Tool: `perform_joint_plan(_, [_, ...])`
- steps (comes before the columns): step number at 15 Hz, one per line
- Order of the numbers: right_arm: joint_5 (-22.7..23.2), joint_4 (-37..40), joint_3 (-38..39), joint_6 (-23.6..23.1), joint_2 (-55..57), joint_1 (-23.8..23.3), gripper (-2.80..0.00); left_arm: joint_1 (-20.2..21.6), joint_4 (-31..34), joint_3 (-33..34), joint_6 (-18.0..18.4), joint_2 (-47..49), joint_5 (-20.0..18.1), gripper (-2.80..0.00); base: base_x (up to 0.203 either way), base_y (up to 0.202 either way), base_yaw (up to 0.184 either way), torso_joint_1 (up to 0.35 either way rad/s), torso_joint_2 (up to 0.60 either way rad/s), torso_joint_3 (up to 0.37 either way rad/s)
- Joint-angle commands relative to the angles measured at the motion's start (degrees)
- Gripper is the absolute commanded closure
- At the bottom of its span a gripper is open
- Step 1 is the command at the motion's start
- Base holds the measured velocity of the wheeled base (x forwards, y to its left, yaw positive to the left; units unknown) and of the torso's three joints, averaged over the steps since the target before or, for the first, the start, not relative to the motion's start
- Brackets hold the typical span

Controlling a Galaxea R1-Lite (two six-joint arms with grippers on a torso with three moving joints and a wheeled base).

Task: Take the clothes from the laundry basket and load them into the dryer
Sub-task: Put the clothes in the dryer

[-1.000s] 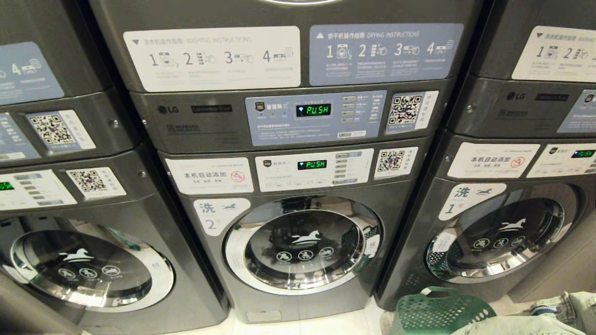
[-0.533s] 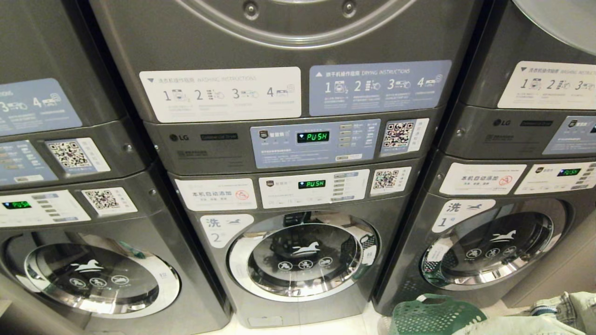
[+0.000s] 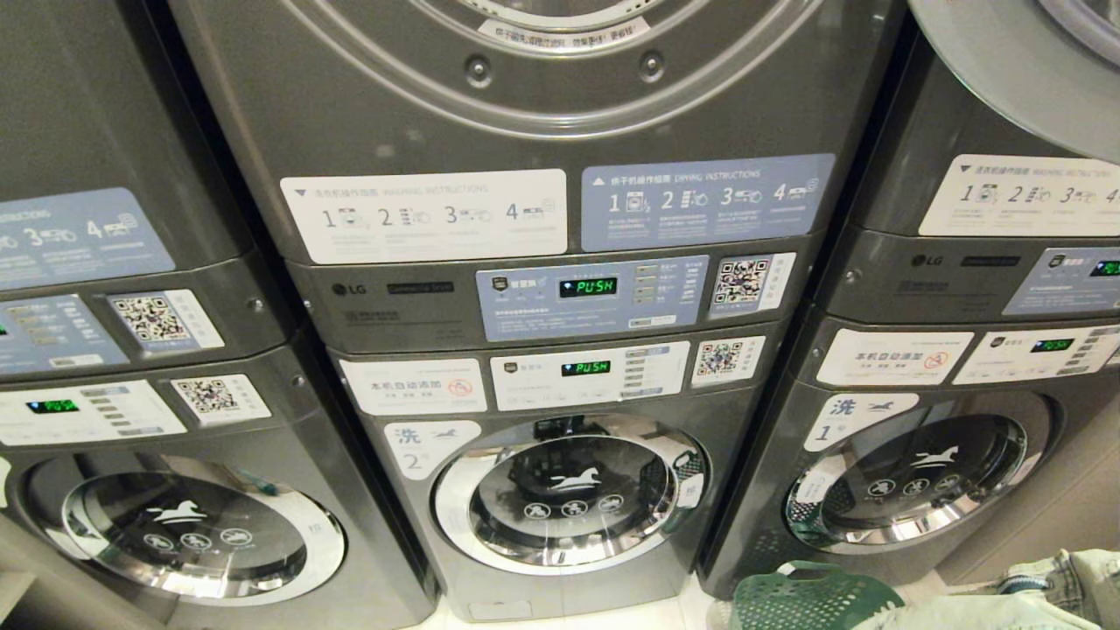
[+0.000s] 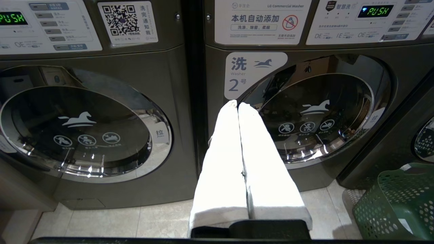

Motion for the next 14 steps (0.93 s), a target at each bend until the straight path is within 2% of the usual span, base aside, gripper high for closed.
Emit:
perform_joint_plan(1, [0.1, 0.0, 0.1, -0.1, 0.1, 0.0, 0.0, 0.0, 0.0, 0.0, 0.0, 0.0, 0.0, 0.0, 0.0, 0.0, 0.0, 0.166, -0.33, -0.168])
perform_joint_plan(9, [0.0, 0.0, 0.1, -0.1, 0.1, 0.0, 0.0, 0.0, -0.1, 0.0, 0.1, 0.0, 0.0, 0.0, 0.0, 0.0, 0.0, 0.151, -0.32, -0.166])
perform_joint_plan(14, [0.2, 0.0, 0.0, -0.2, 0.1, 0.0, 0.0, 0.0, 0.0, 0.1, 0.0, 0.0, 0.0, 0.0, 0.0, 0.0, 0.0, 0.107, -0.21, -0.105])
